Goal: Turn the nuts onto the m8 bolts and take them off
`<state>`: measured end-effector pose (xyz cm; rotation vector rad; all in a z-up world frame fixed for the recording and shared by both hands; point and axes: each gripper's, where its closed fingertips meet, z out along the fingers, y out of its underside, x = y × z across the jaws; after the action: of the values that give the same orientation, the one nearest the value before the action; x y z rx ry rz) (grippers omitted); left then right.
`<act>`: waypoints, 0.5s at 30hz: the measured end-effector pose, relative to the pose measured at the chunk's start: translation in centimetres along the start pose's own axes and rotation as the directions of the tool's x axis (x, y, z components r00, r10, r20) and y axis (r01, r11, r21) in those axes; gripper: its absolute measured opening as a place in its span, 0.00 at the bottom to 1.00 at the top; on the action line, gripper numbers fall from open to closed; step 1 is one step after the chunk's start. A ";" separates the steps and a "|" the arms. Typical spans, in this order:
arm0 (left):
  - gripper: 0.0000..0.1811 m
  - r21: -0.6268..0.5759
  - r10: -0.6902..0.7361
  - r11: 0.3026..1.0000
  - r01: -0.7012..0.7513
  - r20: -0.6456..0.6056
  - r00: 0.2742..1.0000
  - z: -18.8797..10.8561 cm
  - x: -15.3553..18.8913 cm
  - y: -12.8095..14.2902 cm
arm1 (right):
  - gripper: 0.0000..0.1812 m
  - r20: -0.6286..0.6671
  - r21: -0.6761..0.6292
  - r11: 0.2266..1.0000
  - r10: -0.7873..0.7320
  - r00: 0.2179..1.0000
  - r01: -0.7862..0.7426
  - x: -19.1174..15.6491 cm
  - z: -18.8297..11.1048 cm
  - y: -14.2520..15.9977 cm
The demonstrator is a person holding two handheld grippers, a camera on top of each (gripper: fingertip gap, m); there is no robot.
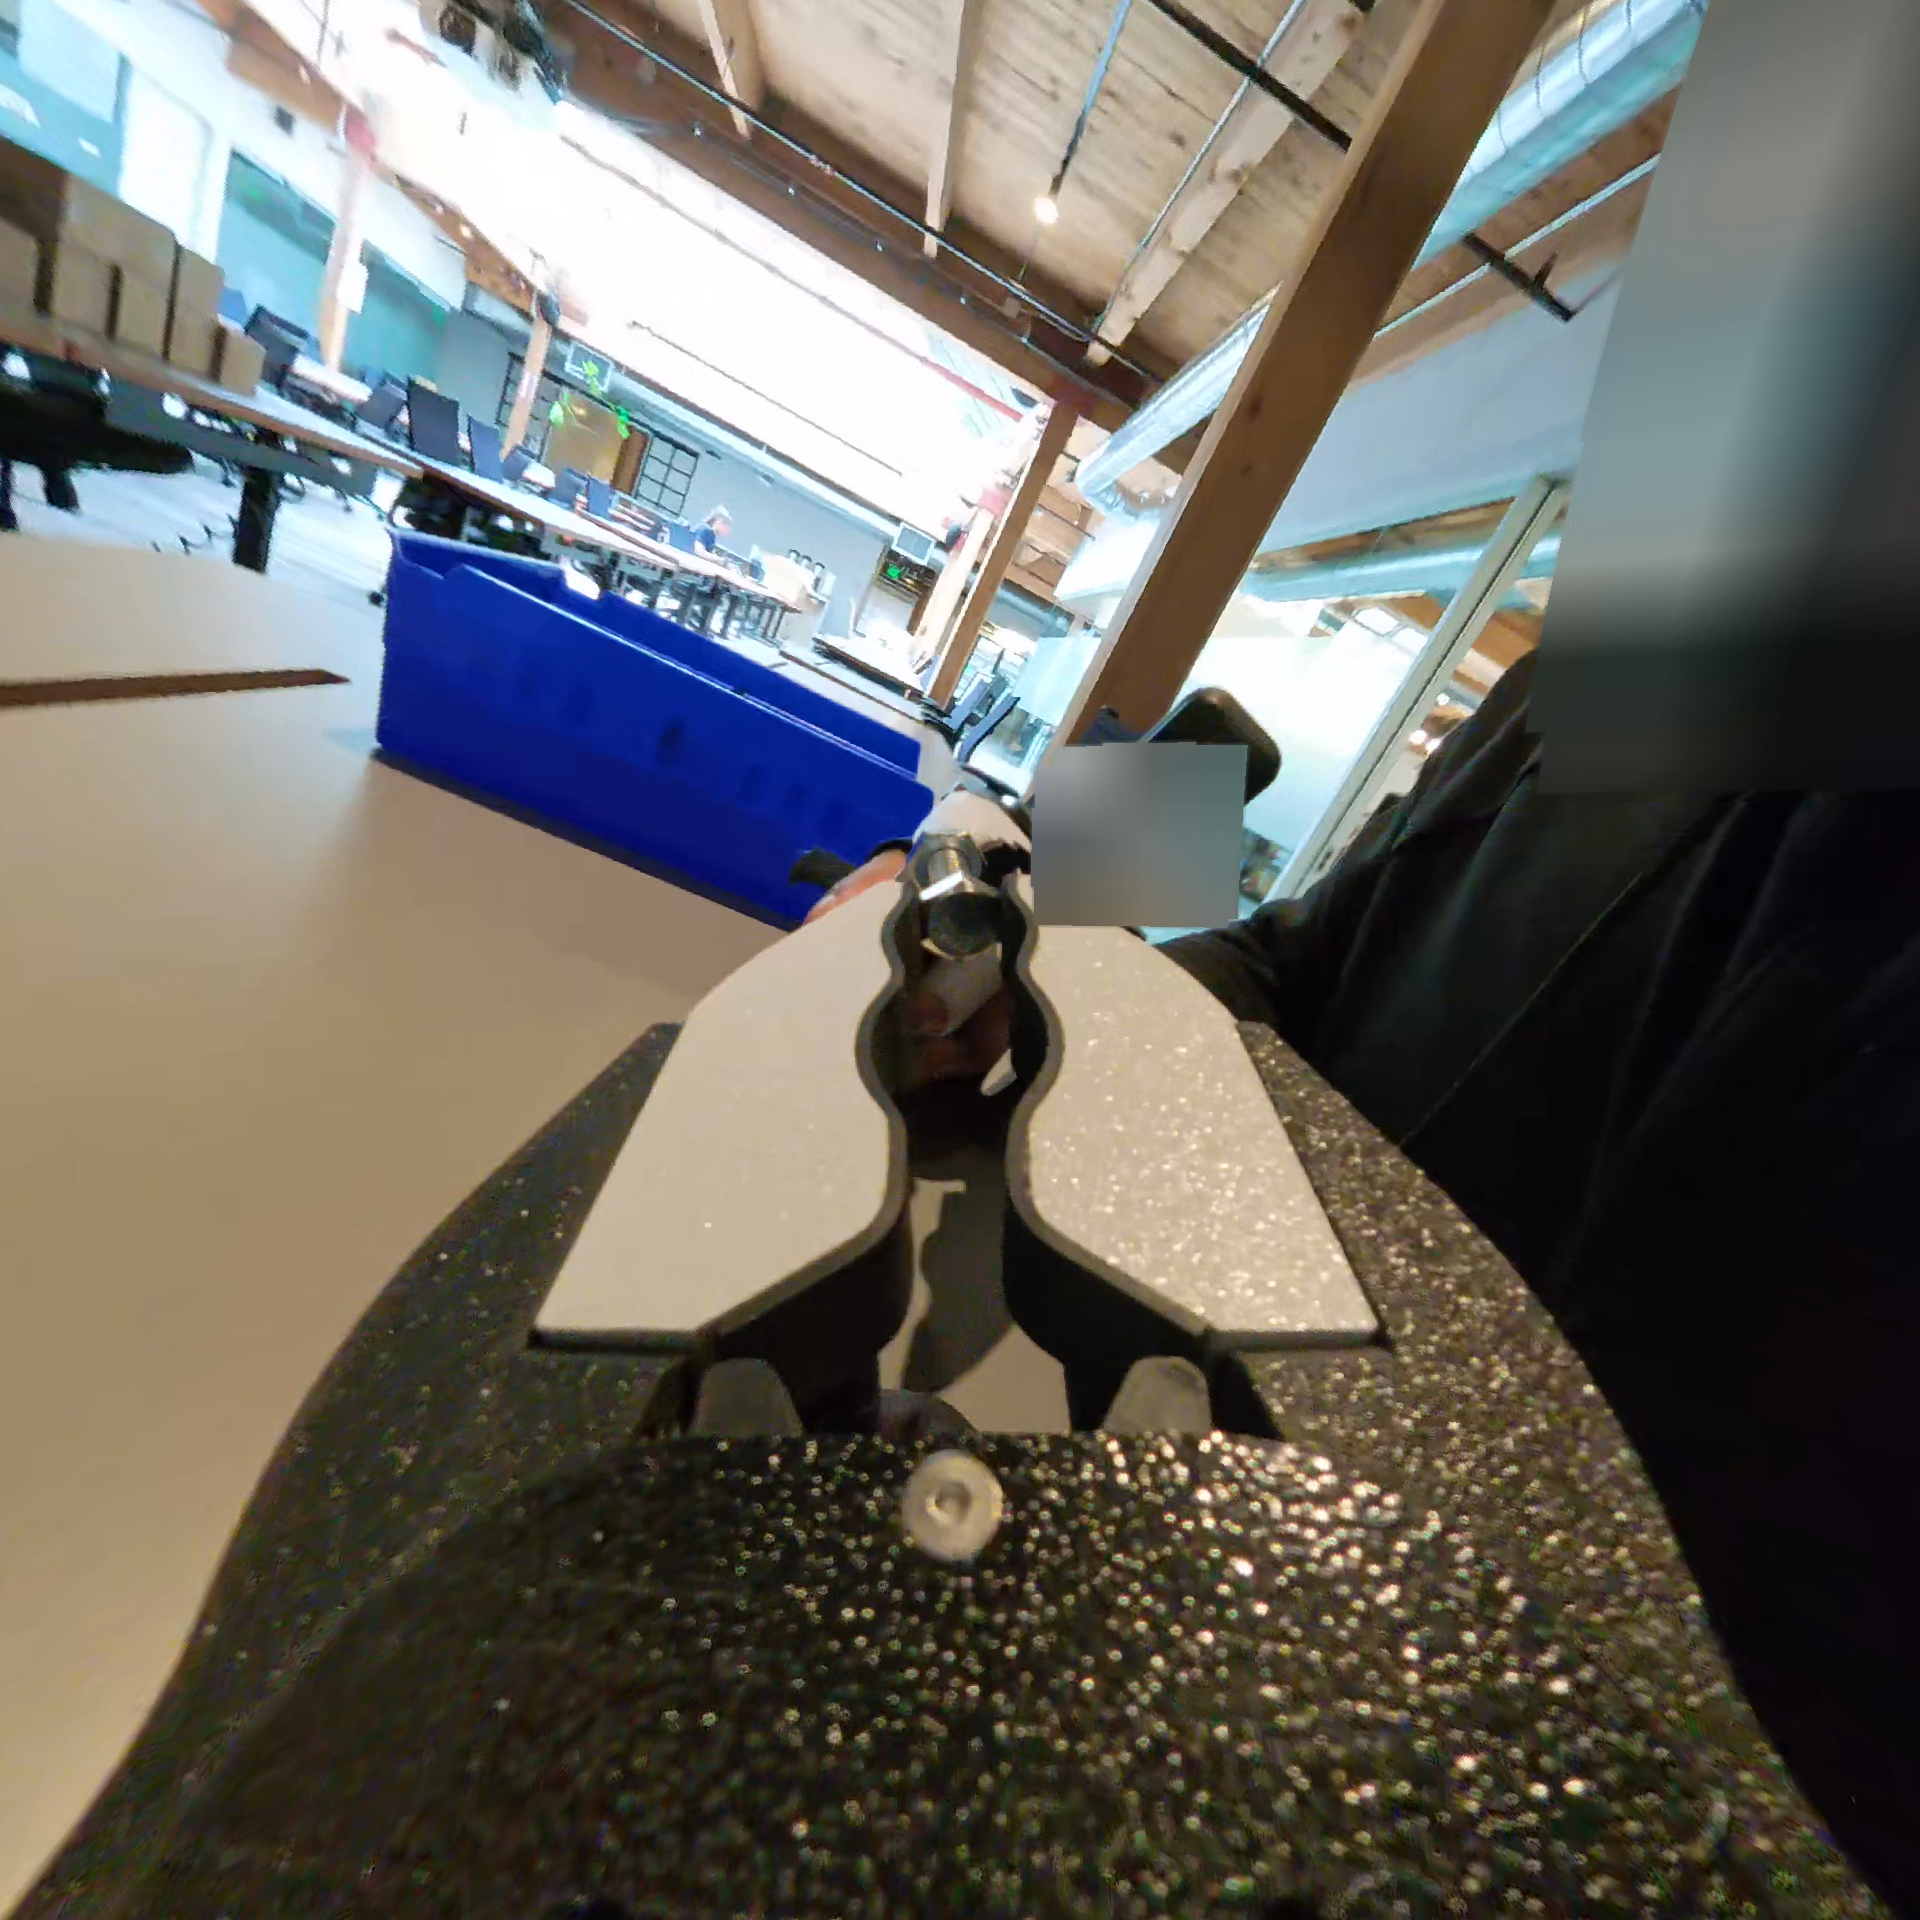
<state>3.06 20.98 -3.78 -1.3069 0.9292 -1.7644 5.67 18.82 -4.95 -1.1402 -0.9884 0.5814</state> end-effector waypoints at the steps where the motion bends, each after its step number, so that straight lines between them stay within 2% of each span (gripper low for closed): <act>1: 0.07 -0.009 0.041 0.999 -0.041 0.011 0.999 0.2 0.1 0.1 | 0.21 0.003 0.003 1.000 0.014 1.000 -0.014 -0.1 0.0 -0.1; 8: 0.08 -0.109 0.314 0.943 -0.313 -0.011 0.949 2.0 2.4 2.1 | 0.19 0.070 0.127 0.958 0.249 0.966 -0.256 -0.6 -0.5 -2.8; 11: 0.08 -0.143 0.390 0.909 -0.392 -0.040 0.920 2.4 3.5 2.7 | 0.20 0.136 0.094 0.930 0.342 0.930 -0.355 -1.2 -0.7 -2.8; 15: 0.08 -0.159 0.446 0.879 -0.450 -0.059 0.893 2.5 4.5 3.2 | 0.19 0.187 0.042 0.917 0.383 0.905 -0.397 -1.9 -0.9 -2.5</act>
<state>4.98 15.23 -4.13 -1.0634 1.2994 -1.3615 5.28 16.00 -3.36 -1.2398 -0.8782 1.0515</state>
